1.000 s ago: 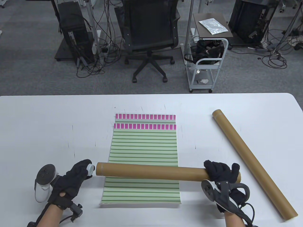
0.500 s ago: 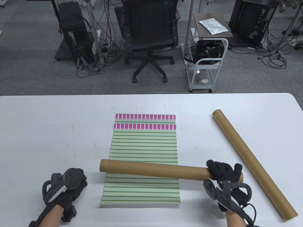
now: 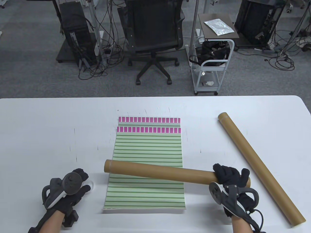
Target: Roll up mouse pads and store in mailing tubes
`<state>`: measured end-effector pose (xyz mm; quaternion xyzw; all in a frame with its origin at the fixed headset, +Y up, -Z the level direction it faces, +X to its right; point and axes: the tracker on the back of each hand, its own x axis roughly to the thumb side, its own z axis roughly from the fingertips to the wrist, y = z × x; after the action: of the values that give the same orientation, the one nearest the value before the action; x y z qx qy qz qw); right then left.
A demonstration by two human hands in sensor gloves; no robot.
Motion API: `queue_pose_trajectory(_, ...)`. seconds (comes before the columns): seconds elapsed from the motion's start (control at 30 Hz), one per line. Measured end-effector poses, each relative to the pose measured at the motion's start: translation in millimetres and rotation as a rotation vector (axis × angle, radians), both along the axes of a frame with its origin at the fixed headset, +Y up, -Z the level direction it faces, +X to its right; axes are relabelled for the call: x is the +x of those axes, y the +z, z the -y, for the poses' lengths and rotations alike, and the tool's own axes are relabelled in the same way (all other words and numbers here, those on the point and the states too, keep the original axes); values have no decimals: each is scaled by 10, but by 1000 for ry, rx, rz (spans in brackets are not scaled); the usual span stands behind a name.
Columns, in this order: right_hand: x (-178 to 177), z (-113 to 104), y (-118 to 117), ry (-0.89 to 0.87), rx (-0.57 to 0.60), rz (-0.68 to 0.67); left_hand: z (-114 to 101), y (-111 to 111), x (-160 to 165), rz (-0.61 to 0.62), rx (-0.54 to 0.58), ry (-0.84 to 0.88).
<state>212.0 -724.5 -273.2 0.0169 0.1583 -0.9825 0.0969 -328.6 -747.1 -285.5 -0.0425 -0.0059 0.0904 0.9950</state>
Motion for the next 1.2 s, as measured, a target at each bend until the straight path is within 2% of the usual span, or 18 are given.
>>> queue_pose_trajectory(0.13, 67, 70, -42, -90, -94, 67, -34, 44, 122, 76, 20, 68)
queue_pose_trajectory(0.23, 101, 93, -69, -103, -117, 155, -36, 86, 213, 127, 31, 104)
queue_pose_trajectory(0.37, 256, 181, -115, -205, -207, 360, -31, 109, 286, 202, 26, 81)
queue_pose_trajectory(0.5, 423, 269, -139, -282, -298, 504, -31, 117, 317, 238, 2, 181)
queue_pose_trajectory(0.6, 525, 327, -151, -326, -348, 587, -20, 118, 323, 242, 3, 157)
queue_pose_trajectory(0.83, 623, 403, -154, -339, -404, 670, 16, 105, 308, 239, -16, 151)
queue_pose_trajectory(1.1, 578, 447, -163, -347, -454, 647, 29, 103, 319, 244, -19, 135)
queue_pose_trajectory(1.2, 564, 457, -162, -327, -455, 633, -28, 105, 278, 227, 17, 126)
